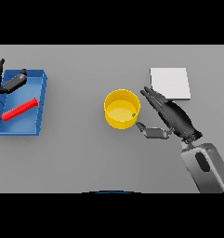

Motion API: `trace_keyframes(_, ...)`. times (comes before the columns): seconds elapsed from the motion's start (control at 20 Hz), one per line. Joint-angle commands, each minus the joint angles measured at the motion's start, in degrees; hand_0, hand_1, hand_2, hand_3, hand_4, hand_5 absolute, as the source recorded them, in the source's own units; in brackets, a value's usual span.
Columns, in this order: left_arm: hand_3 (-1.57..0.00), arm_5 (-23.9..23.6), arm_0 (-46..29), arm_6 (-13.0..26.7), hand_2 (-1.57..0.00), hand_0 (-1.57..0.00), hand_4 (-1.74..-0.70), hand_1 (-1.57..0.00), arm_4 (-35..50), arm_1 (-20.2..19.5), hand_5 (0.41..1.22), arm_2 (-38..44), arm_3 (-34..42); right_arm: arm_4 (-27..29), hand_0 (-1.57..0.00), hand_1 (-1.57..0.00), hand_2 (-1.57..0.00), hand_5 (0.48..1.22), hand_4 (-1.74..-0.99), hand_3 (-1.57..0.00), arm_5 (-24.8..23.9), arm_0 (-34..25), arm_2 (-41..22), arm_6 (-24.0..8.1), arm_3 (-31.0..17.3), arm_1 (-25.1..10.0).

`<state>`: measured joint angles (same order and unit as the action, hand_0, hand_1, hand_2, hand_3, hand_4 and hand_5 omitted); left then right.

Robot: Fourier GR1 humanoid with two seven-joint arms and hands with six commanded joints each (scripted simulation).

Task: Pick up the red beaker and tilt it to pour out 1 green nut into yellow bowl. Pick up the yellow bowl and place it on the metallic measuring scale.

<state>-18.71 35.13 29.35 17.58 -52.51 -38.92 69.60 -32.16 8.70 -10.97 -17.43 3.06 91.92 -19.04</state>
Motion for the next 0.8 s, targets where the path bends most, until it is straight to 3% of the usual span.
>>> trace_keyframes(0.0,0.00,0.0,0.2,0.1,0.00,0.00,-0.80,0.00,0.0,0.3,0.708,0.0,-0.3,-1.5,0.00,0.00,0.00,0.669,-1.278,0.00,1.4,-1.9,-1.2,0.2,-0.8,-1.2)
trace_keyframes(0.1,0.00,0.1,0.0,0.0,0.00,0.00,-0.79,0.00,0.0,-0.2,0.716,0.0,0.1,-4.6,0.00,0.00,0.00,0.666,-1.276,0.00,3.8,-5.6,-3.8,0.9,-2.4,-3.2)
trace_keyframes(0.3,0.00,0.3,0.4,-0.8,0.00,0.00,-0.80,0.00,-0.2,0.5,0.723,-0.2,-1.0,-6.7,0.00,0.00,0.00,0.656,-1.273,0.00,7.1,-10.9,-7.0,3.0,-6.4,-3.9)
trace_keyframes(0.75,0.00,0.4,0.4,-0.7,0.00,0.00,-0.79,0.00,-0.3,0.0,0.723,-0.4,-0.4,-9.8,0.00,0.00,0.00,0.686,-1.246,0.00,12.9,-20.4,-13.2,7.4,-17.3,-2.5)
